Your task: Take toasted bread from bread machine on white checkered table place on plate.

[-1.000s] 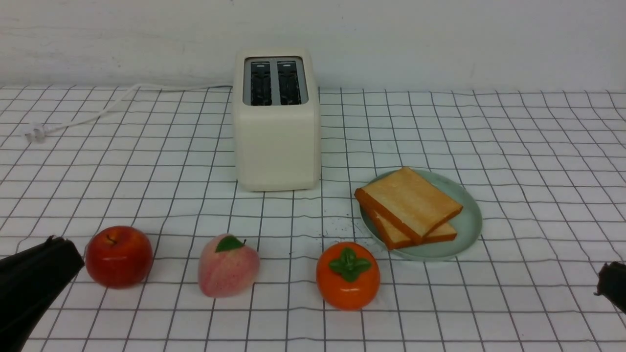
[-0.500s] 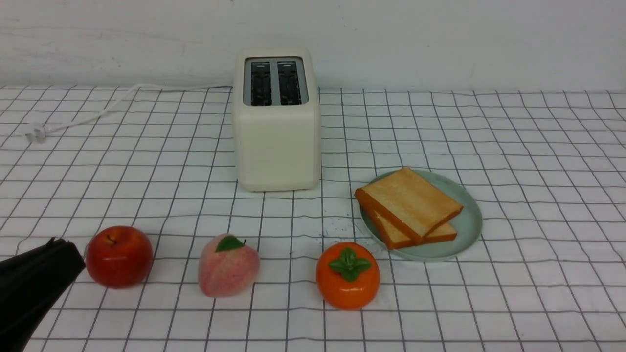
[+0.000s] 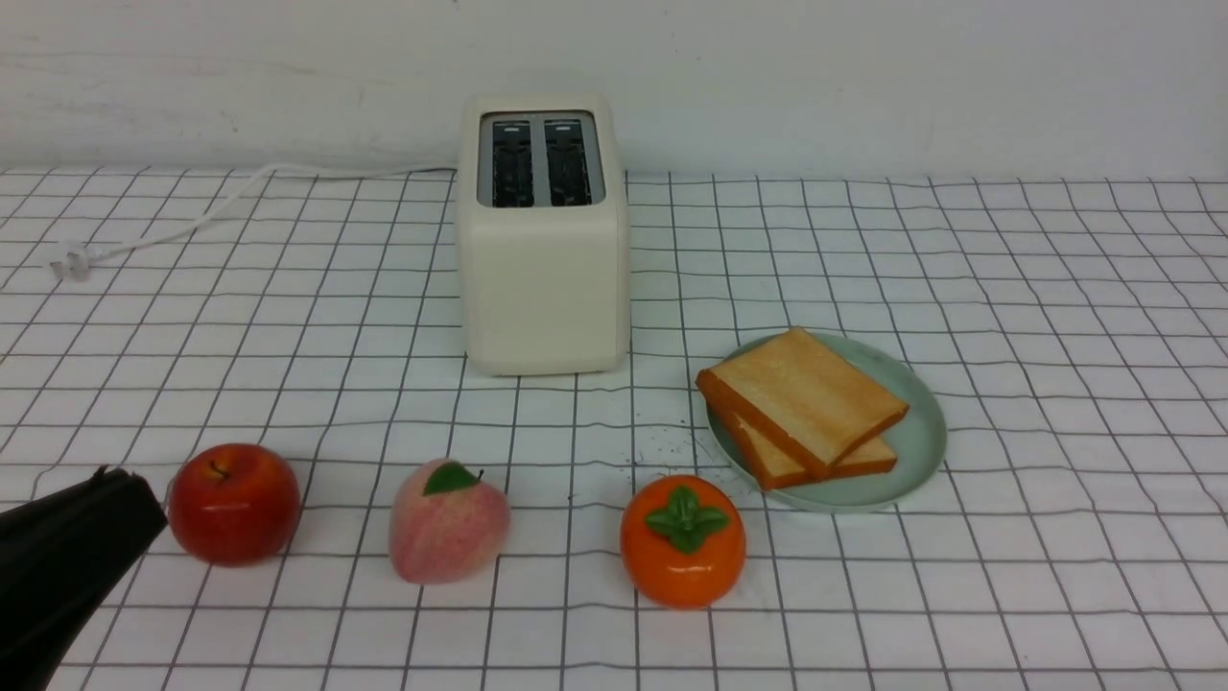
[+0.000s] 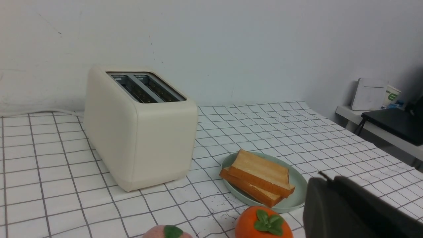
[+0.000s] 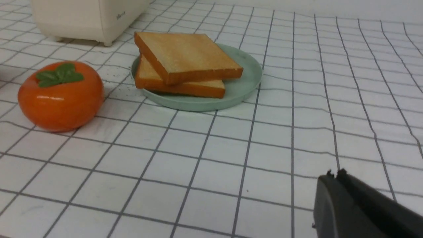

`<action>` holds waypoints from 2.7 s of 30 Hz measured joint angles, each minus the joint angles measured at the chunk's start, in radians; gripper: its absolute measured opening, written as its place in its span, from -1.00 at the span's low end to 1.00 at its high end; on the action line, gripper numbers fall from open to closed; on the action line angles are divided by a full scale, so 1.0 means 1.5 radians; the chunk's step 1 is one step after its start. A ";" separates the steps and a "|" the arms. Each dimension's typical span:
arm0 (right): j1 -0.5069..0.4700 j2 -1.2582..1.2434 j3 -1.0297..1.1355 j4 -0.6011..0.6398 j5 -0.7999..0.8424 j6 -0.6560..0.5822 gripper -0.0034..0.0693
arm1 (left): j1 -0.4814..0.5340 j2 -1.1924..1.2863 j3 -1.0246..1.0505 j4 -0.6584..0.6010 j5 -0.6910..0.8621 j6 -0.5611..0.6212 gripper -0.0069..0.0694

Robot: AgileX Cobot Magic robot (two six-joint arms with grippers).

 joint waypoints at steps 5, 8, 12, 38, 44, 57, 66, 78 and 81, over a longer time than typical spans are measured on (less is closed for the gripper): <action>0.004 0.000 0.000 -0.136 0.012 0.151 -0.96 | 0.000 0.000 0.000 0.000 0.000 0.000 -0.77; 0.012 0.000 0.000 -0.164 0.016 0.174 -0.96 | 0.000 0.000 0.000 0.000 0.000 0.000 -0.76; 0.022 0.000 -0.003 -0.172 0.035 0.183 -0.96 | 0.000 0.000 0.000 -0.001 0.000 0.000 -0.76; 0.023 0.000 -0.006 -0.121 0.052 0.069 -0.91 | 0.000 0.000 0.000 -0.001 0.000 0.000 -0.72; 0.023 0.000 -0.006 -0.121 0.052 0.060 -0.90 | 0.000 0.000 0.000 -0.001 0.000 0.000 -0.70; 0.023 0.000 -0.006 -0.116 0.052 0.060 -0.87 | 0.000 0.000 0.000 -0.001 0.000 0.000 -0.67; 0.023 0.000 -0.006 -0.115 0.052 0.060 -0.85 | 0.001 -0.001 0.036 0.047 -0.041 0.002 -0.83; 0.023 0.000 -0.006 -0.115 0.052 0.060 -0.80 | 0.253 -0.200 0.157 0.341 0.056 -0.272 -0.85; 0.023 -0.001 -0.006 -0.113 0.052 0.060 -0.79 | 0.262 -0.209 0.184 0.397 0.065 -0.342 -0.85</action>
